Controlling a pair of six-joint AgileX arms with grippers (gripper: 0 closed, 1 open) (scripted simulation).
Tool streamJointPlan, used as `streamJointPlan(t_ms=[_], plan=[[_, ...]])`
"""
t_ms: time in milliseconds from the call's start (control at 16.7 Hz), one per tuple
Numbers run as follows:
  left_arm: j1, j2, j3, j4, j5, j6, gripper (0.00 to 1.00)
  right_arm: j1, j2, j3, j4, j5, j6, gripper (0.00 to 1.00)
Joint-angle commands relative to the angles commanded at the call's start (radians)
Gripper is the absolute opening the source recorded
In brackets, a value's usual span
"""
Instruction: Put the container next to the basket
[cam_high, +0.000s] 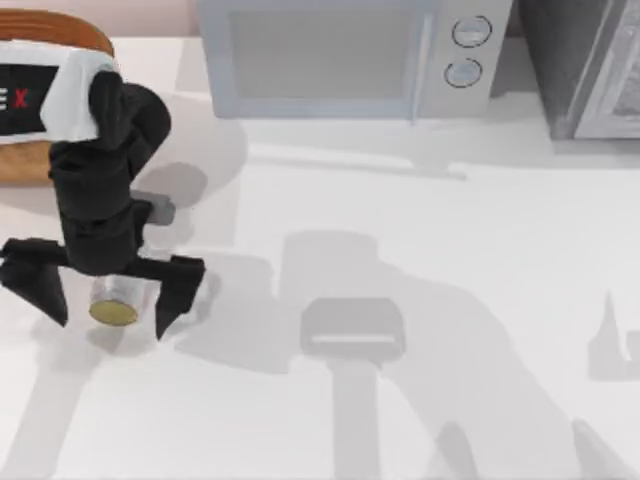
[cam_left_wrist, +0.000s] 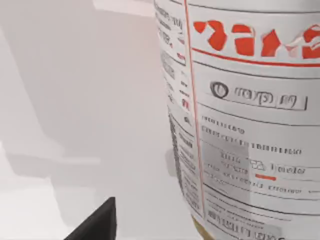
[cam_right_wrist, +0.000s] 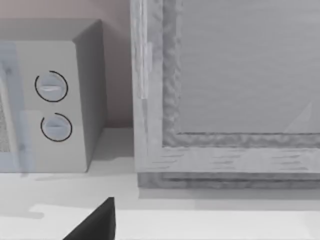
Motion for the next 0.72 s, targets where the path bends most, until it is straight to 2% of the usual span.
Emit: streamJointPlan(t_ms=[240,720], plan=[[0.015,-0.013,0.068,-0.064,0.001,-0.003,1.00,0.000,0.000,0.000,0.000,0.000,0.000,1.00],[0.132,-0.092,0.224,-0.082,0.042,0.012,1.00,0.000,0.000,0.000,0.000,0.000,0.000,1.00]])
